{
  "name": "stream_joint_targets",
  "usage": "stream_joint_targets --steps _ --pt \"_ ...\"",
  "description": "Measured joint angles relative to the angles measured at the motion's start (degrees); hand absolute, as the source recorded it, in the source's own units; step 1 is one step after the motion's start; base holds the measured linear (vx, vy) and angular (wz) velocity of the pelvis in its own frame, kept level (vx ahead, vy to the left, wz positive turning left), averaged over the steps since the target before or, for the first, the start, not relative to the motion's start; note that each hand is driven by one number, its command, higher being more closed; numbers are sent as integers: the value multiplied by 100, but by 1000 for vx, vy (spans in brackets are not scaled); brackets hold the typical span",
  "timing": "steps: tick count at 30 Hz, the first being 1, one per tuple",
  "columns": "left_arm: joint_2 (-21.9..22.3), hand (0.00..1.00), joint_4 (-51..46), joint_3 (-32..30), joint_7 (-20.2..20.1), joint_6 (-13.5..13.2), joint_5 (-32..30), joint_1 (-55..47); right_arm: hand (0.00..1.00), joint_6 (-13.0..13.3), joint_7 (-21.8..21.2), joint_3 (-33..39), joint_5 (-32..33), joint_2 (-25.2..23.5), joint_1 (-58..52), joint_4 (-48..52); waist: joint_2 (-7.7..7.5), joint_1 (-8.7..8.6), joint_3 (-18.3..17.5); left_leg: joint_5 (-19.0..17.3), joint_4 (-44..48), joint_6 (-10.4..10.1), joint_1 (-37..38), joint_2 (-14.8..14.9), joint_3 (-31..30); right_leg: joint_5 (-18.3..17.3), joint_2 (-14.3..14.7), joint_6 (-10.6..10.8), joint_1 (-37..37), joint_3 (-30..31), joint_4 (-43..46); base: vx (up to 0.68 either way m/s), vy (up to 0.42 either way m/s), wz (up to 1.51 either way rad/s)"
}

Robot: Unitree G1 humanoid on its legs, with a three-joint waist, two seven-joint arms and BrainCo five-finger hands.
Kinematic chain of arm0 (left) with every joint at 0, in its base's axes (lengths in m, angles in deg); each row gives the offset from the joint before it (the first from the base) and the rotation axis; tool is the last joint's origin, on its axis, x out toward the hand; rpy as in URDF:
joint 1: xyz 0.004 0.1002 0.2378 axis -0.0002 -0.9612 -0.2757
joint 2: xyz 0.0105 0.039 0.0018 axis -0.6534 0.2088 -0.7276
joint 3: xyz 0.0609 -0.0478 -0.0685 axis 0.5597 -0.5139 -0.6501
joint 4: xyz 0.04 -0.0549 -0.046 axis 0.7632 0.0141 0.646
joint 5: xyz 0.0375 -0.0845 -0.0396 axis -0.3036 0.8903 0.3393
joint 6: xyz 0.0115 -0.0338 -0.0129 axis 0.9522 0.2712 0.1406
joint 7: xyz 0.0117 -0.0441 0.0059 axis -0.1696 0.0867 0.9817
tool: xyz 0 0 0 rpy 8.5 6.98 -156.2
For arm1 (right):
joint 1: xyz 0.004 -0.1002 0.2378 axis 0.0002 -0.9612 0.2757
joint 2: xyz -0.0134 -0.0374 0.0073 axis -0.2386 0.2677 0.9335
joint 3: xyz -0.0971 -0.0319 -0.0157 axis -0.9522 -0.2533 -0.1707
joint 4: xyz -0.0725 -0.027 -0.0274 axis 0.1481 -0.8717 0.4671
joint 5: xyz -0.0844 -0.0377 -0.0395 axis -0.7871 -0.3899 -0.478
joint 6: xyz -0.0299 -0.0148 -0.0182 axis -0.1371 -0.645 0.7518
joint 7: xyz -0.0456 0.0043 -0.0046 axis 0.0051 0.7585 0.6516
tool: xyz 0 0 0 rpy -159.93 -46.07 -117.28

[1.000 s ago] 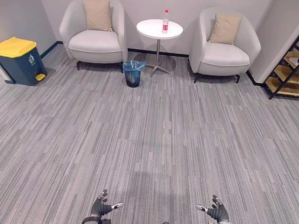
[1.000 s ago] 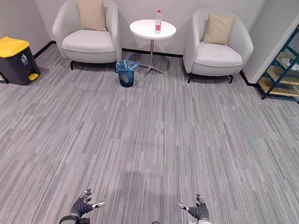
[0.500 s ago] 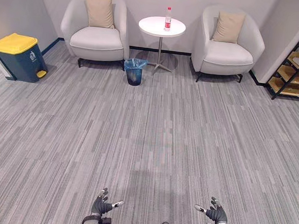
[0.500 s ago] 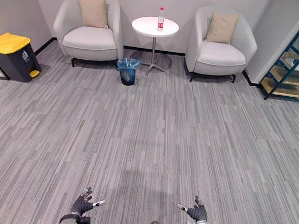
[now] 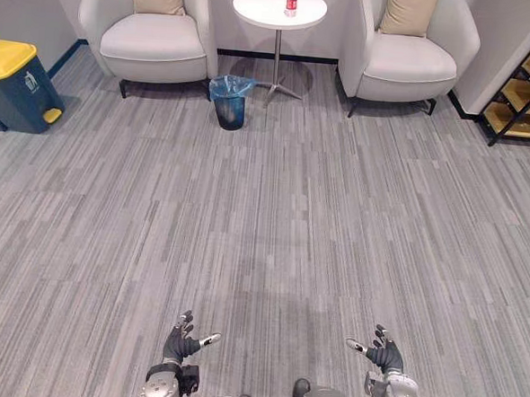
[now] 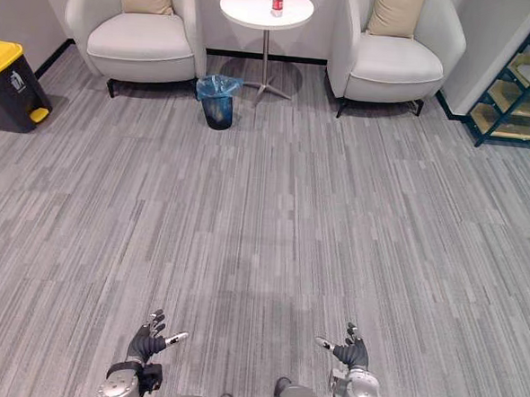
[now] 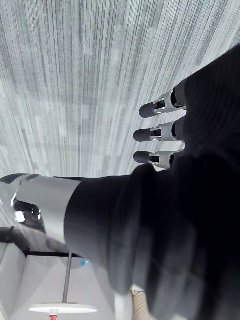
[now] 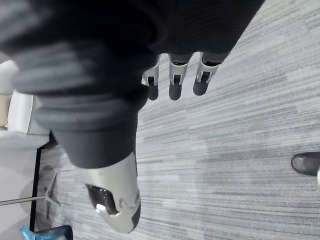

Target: Gather rubbish on tea table into small bin, then transfer packed bag to large trash can.

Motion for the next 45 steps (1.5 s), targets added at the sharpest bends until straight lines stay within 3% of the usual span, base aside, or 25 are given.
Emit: stream_joint_targets --steps 4,5,7,8,11,13,14,15,16,18,20,23,24,25,26,27,29,31,32,33,34,37,41,43,45 --pt "11 0 -3 -18 69 12 37 88 0 -47 0 -30 -1 181 113 -3 131 -105 120 -96 -61 -152 296 174 -144 -314 85 -156 -281 -412 -559 292 -19 23" --pt "12 0 -2 -45 97 7 41 162 0 -47 1 -38 -1 245 188 -2 229 -127 178 -140 -62 -234 351 359 -164 -219 244 -239 -399 -530 -1066 338 -76 25" --pt "-20 0 -9 -55 102 -12 44 178 0 -47 6 -58 -2 300 173 45 189 -124 166 -246 -70 -474 502 456 -160 640 439 -431 -411 -605 -2205 395 -95 14" --pt "-35 0 49 -105 104 -6 42 162 0 -45 10 -51 -1 325 112 138 122 -147 185 -378 -66 -667 703 502 -209 1232 432 -990 -348 -629 -2276 458 -138 1" --pt "144 0 56 -96 98 -6 43 291 0 -58 8 -50 4 337 185 247 318 -213 154 -132 948 -1046 221 809 -231 914 578 -1123 -208 -824 -2346 467 -218 13" --pt "267 0 60 -104 96 -1 43 331 0 -58 16 -103 48 326 174 271 421 -197 225 339 2635 -881 -350 1061 -207 877 795 -1165 417 -858 -2851 463 -221 6" --pt "304 0 54 -97 90 -3 42 301 0 -56 25 -171 75 298 104 360 418 -164 237 893 3585 -744 -638 1265 -197 842 882 -1206 840 -829 -3120 546 -211 -15" --pt "317 0 30 -91 81 -5 42 255 0 -6 53 -225 183 199 18 559 369 -92 273 895 4779 -506 -994 1680 101 787 1002 -1286 1419 -721 -3416 430 -167 -24" --pt "313 0 1 -94 82 -1 42 238 0 15 75 -222 232 135 33 629 345 -71 286 819 5092 -416 -1164 1805 224 756 1016 -1298 1614 -661 -3523 480 -196 -32" --pt "339 0 -51 -79 77 -2 42 234 0 78 133 -204 290 45 32 804 207 46 336 545 5342 -448 -1859 1967 427 678 997 -1273 2052 -475 -3870 274 -101 -30" --pt "322 0 -57 -80 80 2 42 200 0 81 135 -194 337 61 83 723 198 101 336 352 4847 -521 -2279 1924 434 629 930 -1191 2253 -358 -4039 307 10 -38" --pt "371 0 -58 -70 84 16 41 170 0 73 163 34 446 64 105 519 116 196 388 351 2699 -657 -2605 1302 494 444 593 -935 2611 -181 -4117 389 127 -27" --pt "405 0 -64 -69 85 15 40 161 0 74 181 107 448 113 126 434 193 204 338 662 1523 -871 -2588 1042 361 362 555 -807 2665 -125 -4166 381 190 -22" --pt "417 0 -66 -69 88 12 40 148 0 75 192 108 450 171 133 397 283 207 304 911 1016 -877 -2593 1001 283 310 605 -731 2696 -101 -4189 383 229 -38" --pt "413 0 -48 -82 96 9 40 109 0 69 230 92 450 250 137 308 427 224 278 1654 793 -491 -2619 1008 39 151 710 -603 2787 28 -4185 392 241 -31" --pt "363 0 -3 -99 99 24 39 104 0 40 242 24 450 144 130 214 247 209 228 1550 1028 -250 -2610 862 59 -38 540 -436 2877 121 -4082 398 231 -21" --pt "240 0 -3 -93 95 27 39 173 0 29 241 1 443 58 120 194 -28 243 196 1141 1274 -149 -2623 662 208 -313 224 -340 2734 230 -3605 443 212 -14" --pt "303 0 18 -61 93 49 39 175 0 27 238 -4 430 57 132 186 -5 261 185 827 1381 -84 -2477 603 334 -368 60 -244 2358 445 -2634 424 243 -26" --pt "288 0 25 -25 92 52 40 162 0 26 235 -62 415 61 129 179 -16 312 185 728 1300 -66 -2274 524 403 -358 -62 10 2108 602 -1876 386 213 -24" --pt "228 0 45 32 93 53 40 124 0 20 222 -141 368 51 120 110 -15 297 190 561 1151 -21 -1828 396 451 -123 -249 569 1712 723 -642 395 190 -15" --pt "196 0 47 44 97 53 41 118 0 15 219 -191 326 46 115 82 -13 266 189 474 1100 10 -1644 354 447 -87 -306 641 1587 684 -167 493 185 -3" --pt "24 0 61 177 112 52 41 55 0 10 125 -297 214 35 90 80 59 110 142 302 662 59 -766 325 426 -342 -478 144 825 -107 930 384 74 3" --pt "-13 0 62 175 119 54 40 279 0 -3 134 -270 215 114 130 69 192 -63 214 321 350 41 -226 531 257 -468 -205 -159 76 -898 -502 445 -44 32" --pt "-12 0 71 174 124 53 39 353 0 -5 148 -266 215 119 122 69 239 -152 252 314 296 -46 -69 649 121 -168 -8 -317 -57 -914 -1474 427 -147 43" --pt "-44 0 58 157 129 37 32 361 0 -21 161 -264 216 104 61 86 81 -202 231 173 144 -539 341 639 8 1322 172 -322 77 -599 -3325 490 -222 52"
